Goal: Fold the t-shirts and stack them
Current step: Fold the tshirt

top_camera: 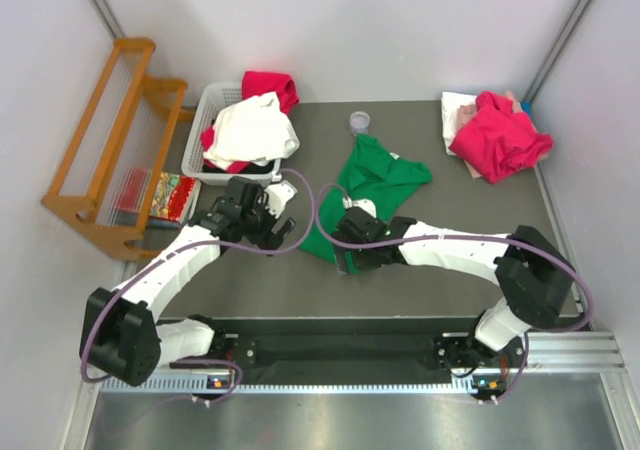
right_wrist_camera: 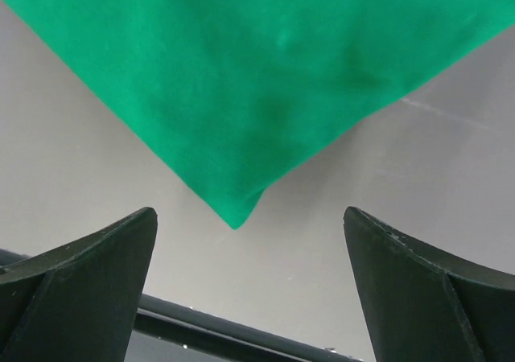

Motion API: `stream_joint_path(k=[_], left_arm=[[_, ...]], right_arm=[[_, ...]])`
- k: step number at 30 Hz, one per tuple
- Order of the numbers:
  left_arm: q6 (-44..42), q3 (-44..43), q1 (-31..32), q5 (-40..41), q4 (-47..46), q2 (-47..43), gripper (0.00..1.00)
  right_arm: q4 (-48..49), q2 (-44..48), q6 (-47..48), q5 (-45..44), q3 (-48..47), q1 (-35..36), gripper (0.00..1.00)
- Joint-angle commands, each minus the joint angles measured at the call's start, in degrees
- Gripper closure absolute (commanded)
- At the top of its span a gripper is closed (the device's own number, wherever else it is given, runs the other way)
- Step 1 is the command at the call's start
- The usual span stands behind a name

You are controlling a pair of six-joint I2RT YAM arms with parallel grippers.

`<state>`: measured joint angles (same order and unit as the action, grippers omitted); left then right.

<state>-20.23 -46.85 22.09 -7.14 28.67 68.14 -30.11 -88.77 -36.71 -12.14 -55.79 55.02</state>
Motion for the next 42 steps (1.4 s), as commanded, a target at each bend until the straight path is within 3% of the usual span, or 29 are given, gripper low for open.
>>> stream_joint_path(k=[1, 10, 20, 33, 42], left_arm=[[3.18, 0.27, 1.99, -1.47, -6.42, 4.27, 0.06], [5.64, -1.49, 2.35, -5.52, -11.25, 13.06, 0.11], [9.24, -3.33, 6.56, -7.28, -15.13, 17.81, 0.09], [9.86, -5.71, 7.27, -8.33, -15.04, 22.12, 0.13], [10.04, -6.24, 7.44, -12.46, -9.69, 22.65, 0.18]], right_arm=[[2.42, -1.84, -1.17, -0.43, -1.60, 1.40, 0.02], [3.04, -2.90, -1.79, -1.39, -1.34, 1.40, 0.09], [4.79, -3.25, -2.22, -1.66, -0.02, 0.08, 0.20], [6.90, -6.41, -3.02, 0.19, 0.42, -0.27, 0.24], [7.17, -6.68, -3.02, 0.63, 0.59, -0.53, 0.25]])
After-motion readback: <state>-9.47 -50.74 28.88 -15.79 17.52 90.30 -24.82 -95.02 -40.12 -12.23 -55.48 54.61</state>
